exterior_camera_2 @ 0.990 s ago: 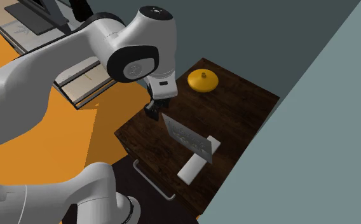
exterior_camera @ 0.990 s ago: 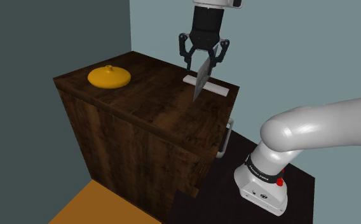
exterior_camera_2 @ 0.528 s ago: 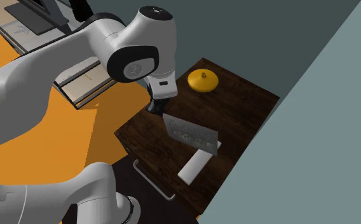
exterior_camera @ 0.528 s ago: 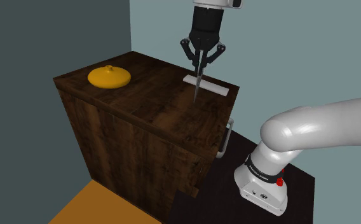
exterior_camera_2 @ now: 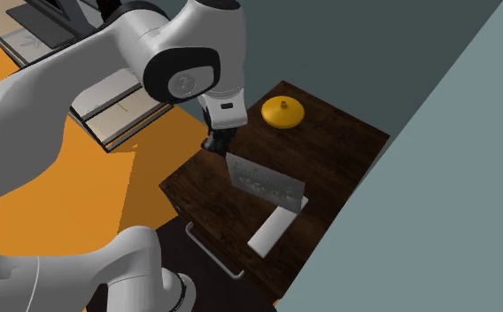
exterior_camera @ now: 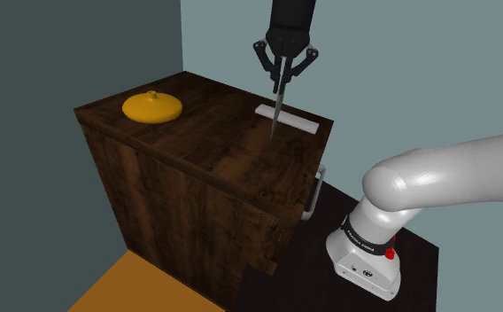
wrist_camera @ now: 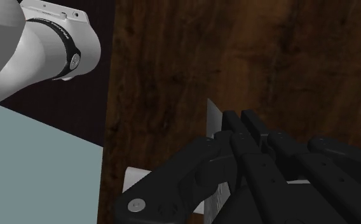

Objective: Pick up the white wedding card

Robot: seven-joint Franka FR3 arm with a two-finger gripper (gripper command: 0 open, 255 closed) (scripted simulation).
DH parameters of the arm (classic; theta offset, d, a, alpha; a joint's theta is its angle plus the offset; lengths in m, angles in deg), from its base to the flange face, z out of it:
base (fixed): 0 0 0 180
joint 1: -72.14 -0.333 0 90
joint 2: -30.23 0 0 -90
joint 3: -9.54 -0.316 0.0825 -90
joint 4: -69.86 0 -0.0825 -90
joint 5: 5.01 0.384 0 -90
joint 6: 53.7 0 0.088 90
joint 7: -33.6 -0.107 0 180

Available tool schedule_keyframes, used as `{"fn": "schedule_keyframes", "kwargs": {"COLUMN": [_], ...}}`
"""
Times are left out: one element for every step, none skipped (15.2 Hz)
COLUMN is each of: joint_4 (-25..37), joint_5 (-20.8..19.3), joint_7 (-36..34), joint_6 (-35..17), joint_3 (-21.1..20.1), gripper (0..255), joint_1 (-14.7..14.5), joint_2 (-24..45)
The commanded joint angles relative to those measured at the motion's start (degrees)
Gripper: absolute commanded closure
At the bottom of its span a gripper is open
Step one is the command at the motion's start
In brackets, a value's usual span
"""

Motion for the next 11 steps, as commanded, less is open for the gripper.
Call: {"fn": "schedule_keyframes", "kwargs": {"joint_4": [1.8, 2.8, 3.7, 4.7, 5.7, 6.7, 7.7, 8.7, 9.8, 9.9, 9.9], "joint_5": [-0.3, -0.4, -0.6, -0.7, -0.8, -1.0, -1.1, -1.2, -1.4, -1.4, -1.4], "joint_7": [-0.2, -0.2, -0.3, -0.4, -0.5, -0.6, -0.8, -0.9, -1.0, -1.0, -1.0], "joint_6": [1.5, 2.1, 2.8, 3.5, 4.2, 4.9, 5.5, 6.2, 6.9, 7.0, 7.0], "joint_3": [0.3, 0.4, 0.5, 0.6, 0.7, 0.8, 0.9, 1.0, 1.1, 1.1, 1.1], "gripper": [255, 255, 255, 255, 255, 255, 255, 255, 255, 255, 255], "joint_1": [0.1, 0.2, 0.3, 0.4, 0.5, 0.6, 0.7, 0.7, 0.8, 0.8, 0.8], "joint_2": [0.4, 0.7, 1.0, 1.3, 1.6, 1.9, 2.2, 2.6, 2.9, 3.0, 3.0]}}
